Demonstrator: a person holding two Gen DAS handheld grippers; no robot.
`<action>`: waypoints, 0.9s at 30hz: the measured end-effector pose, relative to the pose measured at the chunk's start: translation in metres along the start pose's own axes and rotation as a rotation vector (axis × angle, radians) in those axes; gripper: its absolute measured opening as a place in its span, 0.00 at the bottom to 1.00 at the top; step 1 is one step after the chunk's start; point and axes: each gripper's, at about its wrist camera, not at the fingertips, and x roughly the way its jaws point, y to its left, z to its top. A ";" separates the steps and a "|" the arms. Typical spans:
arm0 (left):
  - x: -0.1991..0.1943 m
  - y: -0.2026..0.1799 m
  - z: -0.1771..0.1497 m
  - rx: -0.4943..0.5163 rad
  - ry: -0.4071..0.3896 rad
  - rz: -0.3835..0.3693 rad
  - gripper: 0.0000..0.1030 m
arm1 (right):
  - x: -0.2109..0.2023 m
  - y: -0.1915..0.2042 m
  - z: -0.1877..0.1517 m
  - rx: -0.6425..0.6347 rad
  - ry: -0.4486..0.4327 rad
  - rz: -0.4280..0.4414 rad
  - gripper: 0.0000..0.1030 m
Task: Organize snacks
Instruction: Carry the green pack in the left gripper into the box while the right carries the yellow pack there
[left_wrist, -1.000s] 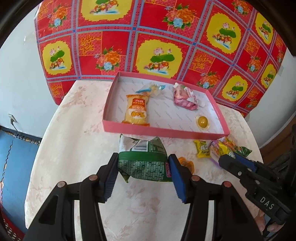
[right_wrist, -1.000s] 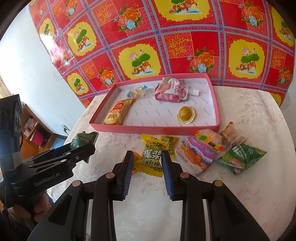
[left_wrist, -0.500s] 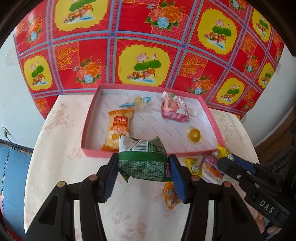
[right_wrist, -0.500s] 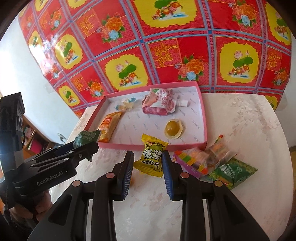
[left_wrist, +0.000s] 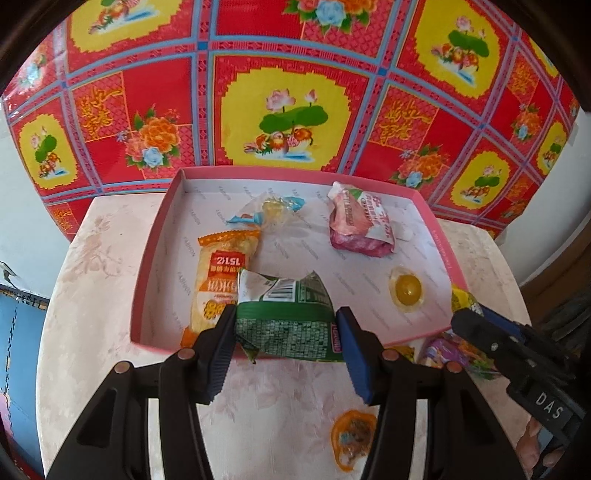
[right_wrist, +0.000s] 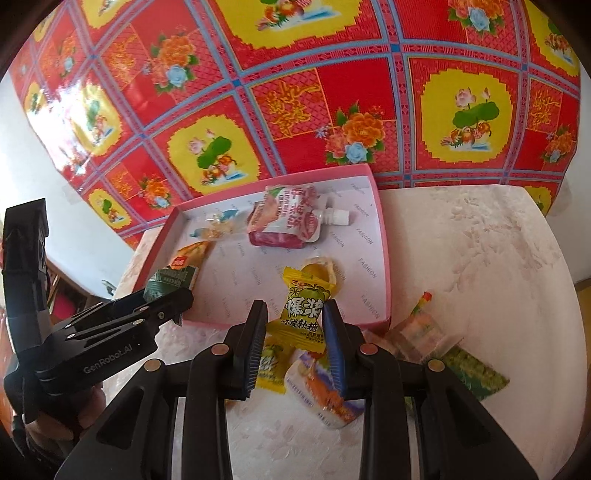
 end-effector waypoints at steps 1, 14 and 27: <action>0.003 -0.001 0.001 0.004 0.000 0.004 0.55 | 0.002 -0.002 0.001 0.000 0.000 -0.005 0.31; 0.023 -0.007 0.009 0.069 -0.031 0.048 0.55 | 0.025 -0.017 0.009 0.022 0.026 -0.018 0.31; 0.045 -0.013 0.031 0.108 -0.050 0.044 0.55 | 0.036 -0.024 0.013 0.041 0.038 -0.024 0.31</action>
